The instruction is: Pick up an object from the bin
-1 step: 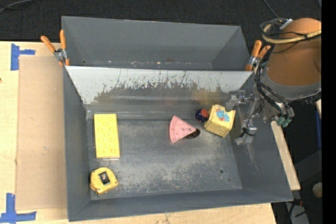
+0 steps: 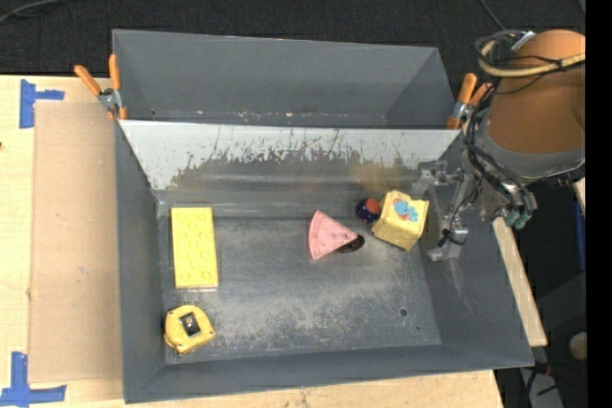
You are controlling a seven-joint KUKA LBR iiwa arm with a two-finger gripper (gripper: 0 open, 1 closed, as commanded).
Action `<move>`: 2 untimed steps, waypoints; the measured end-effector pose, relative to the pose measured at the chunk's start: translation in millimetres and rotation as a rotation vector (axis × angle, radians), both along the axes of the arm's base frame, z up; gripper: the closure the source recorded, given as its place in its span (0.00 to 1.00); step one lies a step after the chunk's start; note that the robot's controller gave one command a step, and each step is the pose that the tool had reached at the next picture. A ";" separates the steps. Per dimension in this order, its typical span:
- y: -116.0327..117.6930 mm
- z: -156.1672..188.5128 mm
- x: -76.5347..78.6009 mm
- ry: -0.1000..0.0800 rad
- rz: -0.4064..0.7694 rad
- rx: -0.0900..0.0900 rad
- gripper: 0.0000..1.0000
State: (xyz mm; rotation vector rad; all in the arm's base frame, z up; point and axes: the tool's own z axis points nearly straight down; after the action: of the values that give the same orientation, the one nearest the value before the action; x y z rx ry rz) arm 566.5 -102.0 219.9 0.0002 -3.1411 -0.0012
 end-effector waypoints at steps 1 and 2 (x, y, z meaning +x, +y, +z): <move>-19.6 -79.7 31.4 -0.005 0.055 -0.001 0.00; -25.4 -89.6 42.5 -0.006 0.043 0.000 0.00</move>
Offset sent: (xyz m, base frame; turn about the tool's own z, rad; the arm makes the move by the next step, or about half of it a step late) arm 0.0502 -0.0327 -0.0683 -0.0268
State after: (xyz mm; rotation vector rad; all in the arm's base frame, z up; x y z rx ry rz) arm 609.0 -127.4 130.3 0.0683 -3.1466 -0.0012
